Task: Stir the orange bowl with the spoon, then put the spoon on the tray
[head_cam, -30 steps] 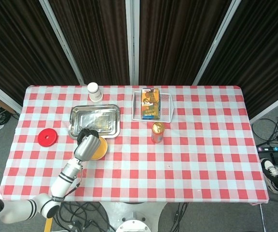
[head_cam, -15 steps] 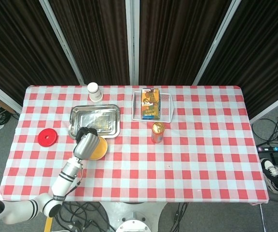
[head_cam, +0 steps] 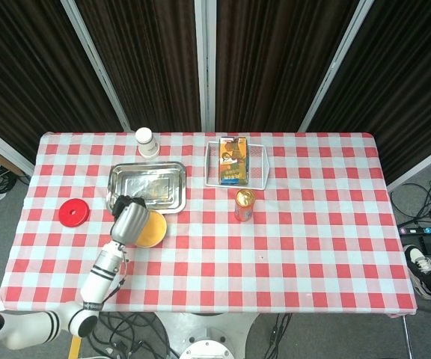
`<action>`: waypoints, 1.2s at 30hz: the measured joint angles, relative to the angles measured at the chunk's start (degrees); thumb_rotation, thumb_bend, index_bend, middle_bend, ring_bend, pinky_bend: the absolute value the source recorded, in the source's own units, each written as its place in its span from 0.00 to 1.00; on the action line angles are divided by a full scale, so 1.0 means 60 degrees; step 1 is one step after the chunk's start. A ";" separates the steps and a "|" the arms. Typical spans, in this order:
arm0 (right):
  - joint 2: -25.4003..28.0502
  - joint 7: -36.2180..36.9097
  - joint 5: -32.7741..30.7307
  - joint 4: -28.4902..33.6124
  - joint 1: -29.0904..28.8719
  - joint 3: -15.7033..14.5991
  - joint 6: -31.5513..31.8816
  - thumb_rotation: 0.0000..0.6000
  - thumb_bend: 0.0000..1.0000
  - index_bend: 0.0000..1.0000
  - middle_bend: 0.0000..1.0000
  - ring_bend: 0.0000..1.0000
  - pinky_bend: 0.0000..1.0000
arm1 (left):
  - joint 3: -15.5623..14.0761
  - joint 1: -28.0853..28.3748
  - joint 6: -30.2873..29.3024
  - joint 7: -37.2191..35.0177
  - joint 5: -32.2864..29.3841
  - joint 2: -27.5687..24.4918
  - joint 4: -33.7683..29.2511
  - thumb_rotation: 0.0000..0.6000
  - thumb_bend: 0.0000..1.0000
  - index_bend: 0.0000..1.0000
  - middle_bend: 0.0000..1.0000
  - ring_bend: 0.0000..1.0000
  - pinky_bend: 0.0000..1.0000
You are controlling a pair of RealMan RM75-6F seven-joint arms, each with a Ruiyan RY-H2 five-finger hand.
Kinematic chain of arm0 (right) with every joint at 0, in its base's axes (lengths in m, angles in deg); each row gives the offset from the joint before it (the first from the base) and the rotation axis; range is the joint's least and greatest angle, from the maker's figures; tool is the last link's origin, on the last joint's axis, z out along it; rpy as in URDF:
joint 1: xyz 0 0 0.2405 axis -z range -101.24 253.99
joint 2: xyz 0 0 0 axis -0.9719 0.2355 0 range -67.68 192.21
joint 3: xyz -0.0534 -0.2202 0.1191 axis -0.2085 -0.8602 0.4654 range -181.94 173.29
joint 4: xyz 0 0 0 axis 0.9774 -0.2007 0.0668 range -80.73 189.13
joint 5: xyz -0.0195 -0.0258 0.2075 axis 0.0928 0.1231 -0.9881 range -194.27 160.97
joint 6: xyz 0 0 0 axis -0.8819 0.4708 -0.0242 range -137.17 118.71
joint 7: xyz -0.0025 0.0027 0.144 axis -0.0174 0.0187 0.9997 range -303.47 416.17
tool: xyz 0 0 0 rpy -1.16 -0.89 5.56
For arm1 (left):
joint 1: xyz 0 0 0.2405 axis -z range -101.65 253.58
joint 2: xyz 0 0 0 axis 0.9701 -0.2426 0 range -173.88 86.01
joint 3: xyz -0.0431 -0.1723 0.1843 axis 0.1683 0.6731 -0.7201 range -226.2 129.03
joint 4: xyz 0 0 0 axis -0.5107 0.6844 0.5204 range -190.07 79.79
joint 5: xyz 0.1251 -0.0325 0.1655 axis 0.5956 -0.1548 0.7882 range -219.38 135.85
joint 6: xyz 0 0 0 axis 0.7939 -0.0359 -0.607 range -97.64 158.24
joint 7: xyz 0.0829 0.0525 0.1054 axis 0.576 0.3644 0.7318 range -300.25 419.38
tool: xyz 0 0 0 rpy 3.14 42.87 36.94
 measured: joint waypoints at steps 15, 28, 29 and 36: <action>-0.0047 0.0042 -0.0023 -0.0069 -0.0091 0.0012 -0.0156 1.00 0.10 0.00 0.02 0.00 0.00 | 0.1158 -0.0033 0.0973 -0.4551 -0.1012 -0.0566 -0.0746 1.00 0.43 0.72 0.89 0.84 0.93; -0.0084 0.0151 -0.0033 -0.0166 -0.0101 -0.0012 -0.0209 1.00 0.10 0.00 0.02 0.00 0.00 | 0.2531 0.0628 0.3287 -0.7471 -0.3988 -0.0830 -0.0290 1.00 0.42 0.65 0.89 0.84 0.94; -0.0085 0.0156 -0.0038 -0.0172 -0.0101 -0.0014 -0.0215 1.00 0.10 0.00 0.02 0.00 0.00 | 0.2576 0.0728 0.3422 -0.7499 -0.4246 -0.0789 -0.0088 1.00 0.42 0.65 0.89 0.84 0.94; -0.0101 0.0181 -0.0077 -0.0200 -0.0108 -0.0012 -0.0258 1.00 0.10 0.00 0.02 0.00 0.00 | 0.2586 0.1287 0.3937 -0.7194 -0.5550 -0.0572 0.0824 1.00 0.41 0.55 0.88 0.84 0.94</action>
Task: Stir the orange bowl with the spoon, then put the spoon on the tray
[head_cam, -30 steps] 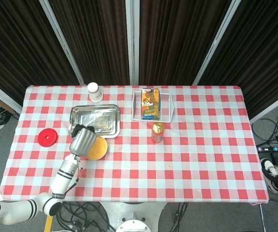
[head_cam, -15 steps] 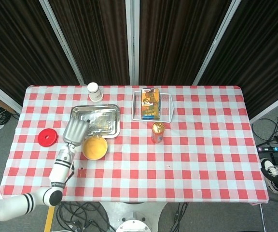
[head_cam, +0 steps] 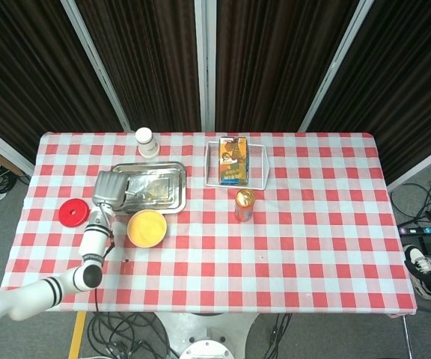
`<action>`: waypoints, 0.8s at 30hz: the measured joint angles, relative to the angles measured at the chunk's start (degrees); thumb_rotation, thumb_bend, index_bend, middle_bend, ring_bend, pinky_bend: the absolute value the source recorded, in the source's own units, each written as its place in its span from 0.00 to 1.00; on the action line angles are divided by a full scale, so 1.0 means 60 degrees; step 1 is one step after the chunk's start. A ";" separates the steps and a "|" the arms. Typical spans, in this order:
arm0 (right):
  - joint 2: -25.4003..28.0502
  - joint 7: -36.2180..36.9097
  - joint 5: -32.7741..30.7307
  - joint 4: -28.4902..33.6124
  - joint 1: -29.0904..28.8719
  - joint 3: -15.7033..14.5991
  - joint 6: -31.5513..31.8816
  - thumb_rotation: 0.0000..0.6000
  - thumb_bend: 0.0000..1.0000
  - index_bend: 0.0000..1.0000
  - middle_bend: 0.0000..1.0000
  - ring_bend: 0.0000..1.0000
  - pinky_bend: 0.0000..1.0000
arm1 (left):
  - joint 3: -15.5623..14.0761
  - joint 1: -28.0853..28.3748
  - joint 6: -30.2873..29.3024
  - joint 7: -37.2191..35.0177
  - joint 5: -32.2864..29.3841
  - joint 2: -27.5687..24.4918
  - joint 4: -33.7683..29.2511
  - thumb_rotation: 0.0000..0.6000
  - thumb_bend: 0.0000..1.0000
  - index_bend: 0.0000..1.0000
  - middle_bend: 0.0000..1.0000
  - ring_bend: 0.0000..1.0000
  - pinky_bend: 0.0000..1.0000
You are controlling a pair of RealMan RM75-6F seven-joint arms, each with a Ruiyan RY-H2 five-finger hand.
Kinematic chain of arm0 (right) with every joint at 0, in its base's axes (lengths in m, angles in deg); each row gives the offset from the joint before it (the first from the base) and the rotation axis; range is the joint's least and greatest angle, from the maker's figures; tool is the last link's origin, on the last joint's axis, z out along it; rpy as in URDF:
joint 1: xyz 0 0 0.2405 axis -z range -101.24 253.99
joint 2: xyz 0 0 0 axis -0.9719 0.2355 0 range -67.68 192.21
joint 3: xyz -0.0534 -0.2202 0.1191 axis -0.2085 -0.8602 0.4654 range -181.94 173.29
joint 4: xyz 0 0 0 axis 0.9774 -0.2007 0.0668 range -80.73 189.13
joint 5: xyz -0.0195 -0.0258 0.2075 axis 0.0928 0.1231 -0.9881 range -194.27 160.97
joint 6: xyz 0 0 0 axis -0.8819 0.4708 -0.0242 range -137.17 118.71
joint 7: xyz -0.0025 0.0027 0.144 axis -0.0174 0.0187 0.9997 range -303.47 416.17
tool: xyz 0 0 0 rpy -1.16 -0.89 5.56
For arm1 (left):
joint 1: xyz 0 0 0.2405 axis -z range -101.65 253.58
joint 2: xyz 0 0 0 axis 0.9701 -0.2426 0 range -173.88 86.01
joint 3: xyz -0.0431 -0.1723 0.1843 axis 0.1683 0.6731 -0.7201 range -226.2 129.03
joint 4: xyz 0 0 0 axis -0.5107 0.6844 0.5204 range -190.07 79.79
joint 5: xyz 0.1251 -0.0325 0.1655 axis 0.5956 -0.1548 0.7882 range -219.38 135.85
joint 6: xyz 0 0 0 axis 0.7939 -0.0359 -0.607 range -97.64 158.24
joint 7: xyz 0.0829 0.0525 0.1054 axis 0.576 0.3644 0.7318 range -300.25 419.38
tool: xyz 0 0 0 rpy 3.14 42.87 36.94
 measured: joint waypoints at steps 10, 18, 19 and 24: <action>0.0001 0.0013 -0.0023 -0.0017 -0.0006 0.0000 -0.0026 1.00 0.10 0.00 0.02 0.00 0.00 | -0.0386 0.0413 0.0115 0.0280 -0.0611 0.0078 0.0256 1.00 0.40 0.38 0.84 0.79 0.93; 0.0100 0.0084 -0.0038 -0.0045 0.0006 -0.0014 -0.0068 1.00 0.10 0.00 0.02 0.00 0.00 | -0.0417 -0.0199 -0.0976 -0.0441 -0.0200 -0.1103 -0.1383 1.00 0.35 0.33 0.66 0.58 0.81; 0.0113 0.0088 -0.0037 -0.0044 0.0001 -0.0021 -0.0090 1.00 0.10 0.00 0.02 0.00 0.00 | -0.0447 -0.0359 -0.1216 -0.0562 -0.0079 -0.1329 -0.1694 1.00 0.34 0.33 0.63 0.55 0.76; 0.0123 0.0120 0.0026 -0.0065 -0.0051 -0.0052 -0.0173 1.00 0.10 0.00 0.02 0.00 0.00 | -0.0882 -0.1690 -0.2986 -0.1567 0.1098 -0.2595 -0.3131 1.00 0.29 0.34 0.50 0.40 0.53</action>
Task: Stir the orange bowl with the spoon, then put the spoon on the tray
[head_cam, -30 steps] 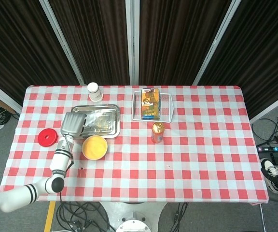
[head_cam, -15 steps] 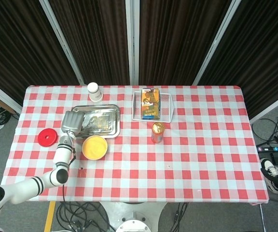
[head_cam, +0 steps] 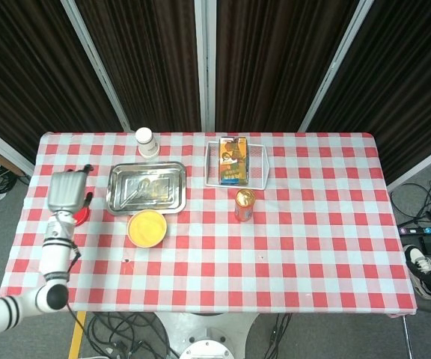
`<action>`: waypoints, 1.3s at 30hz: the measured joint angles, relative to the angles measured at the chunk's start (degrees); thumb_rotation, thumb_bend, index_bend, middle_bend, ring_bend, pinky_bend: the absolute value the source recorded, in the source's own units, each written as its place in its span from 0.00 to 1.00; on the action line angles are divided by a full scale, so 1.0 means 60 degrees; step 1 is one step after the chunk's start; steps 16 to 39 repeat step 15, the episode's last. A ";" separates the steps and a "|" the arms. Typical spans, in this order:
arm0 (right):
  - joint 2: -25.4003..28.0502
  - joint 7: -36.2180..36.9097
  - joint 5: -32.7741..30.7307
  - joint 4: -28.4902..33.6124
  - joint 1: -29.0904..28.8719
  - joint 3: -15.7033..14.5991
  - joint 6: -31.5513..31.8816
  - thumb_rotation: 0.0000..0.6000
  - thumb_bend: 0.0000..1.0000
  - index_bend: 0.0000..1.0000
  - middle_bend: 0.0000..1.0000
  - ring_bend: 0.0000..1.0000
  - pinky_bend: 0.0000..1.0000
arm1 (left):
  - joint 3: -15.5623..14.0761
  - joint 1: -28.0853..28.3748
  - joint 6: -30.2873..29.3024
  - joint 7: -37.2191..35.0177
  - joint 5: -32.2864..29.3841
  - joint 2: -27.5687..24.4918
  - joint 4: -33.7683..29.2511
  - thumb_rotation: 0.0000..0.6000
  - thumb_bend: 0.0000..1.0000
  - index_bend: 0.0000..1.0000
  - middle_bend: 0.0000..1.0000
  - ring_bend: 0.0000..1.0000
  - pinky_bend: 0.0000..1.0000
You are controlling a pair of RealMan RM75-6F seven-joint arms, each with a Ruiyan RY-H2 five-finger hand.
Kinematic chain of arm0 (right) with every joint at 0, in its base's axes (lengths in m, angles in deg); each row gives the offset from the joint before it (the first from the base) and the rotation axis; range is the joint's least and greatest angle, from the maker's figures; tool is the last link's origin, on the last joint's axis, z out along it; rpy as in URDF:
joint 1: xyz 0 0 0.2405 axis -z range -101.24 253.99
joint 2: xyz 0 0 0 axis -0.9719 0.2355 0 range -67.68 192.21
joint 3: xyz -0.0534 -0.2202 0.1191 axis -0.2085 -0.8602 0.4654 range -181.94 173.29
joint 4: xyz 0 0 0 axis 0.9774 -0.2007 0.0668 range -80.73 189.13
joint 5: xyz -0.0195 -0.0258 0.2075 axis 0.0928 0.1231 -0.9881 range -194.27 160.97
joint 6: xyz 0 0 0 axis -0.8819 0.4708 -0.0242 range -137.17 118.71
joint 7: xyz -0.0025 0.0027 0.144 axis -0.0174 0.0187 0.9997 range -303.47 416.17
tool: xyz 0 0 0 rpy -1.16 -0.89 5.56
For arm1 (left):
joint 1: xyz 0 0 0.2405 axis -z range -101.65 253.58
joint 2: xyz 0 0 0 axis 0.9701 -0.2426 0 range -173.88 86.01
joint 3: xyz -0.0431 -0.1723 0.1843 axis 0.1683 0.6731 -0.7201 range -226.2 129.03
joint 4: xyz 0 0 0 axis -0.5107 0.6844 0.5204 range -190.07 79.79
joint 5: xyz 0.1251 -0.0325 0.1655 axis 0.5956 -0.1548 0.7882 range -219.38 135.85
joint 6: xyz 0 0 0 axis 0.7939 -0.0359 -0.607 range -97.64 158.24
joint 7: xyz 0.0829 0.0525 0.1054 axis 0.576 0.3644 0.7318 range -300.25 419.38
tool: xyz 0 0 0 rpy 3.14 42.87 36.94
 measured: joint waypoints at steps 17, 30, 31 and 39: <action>-0.0320 -0.0134 0.0642 0.0016 -0.0225 -0.0275 -0.0115 1.00 0.10 0.00 0.02 0.00 0.00 | -0.2721 -0.4319 -0.4114 -0.3353 0.4264 -0.1600 -0.0976 1.00 0.20 0.34 0.34 0.26 0.30; -0.0320 -0.0134 0.0642 0.0016 -0.0225 -0.0275 -0.0115 1.00 0.10 0.00 0.02 0.00 0.00 | -0.2721 -0.4319 -0.4114 -0.3353 0.4264 -0.1600 -0.0976 1.00 0.20 0.34 0.34 0.26 0.30; -0.0320 -0.0134 0.0642 0.0016 -0.0225 -0.0275 -0.0115 1.00 0.10 0.00 0.02 0.00 0.00 | -0.2721 -0.4319 -0.4114 -0.3353 0.4264 -0.1600 -0.0976 1.00 0.20 0.34 0.34 0.26 0.30; -0.0320 -0.0134 0.0642 0.0016 -0.0225 -0.0275 -0.0115 1.00 0.10 0.00 0.02 0.00 0.00 | -0.2721 -0.4319 -0.4114 -0.3353 0.4264 -0.1600 -0.0976 1.00 0.20 0.34 0.34 0.26 0.30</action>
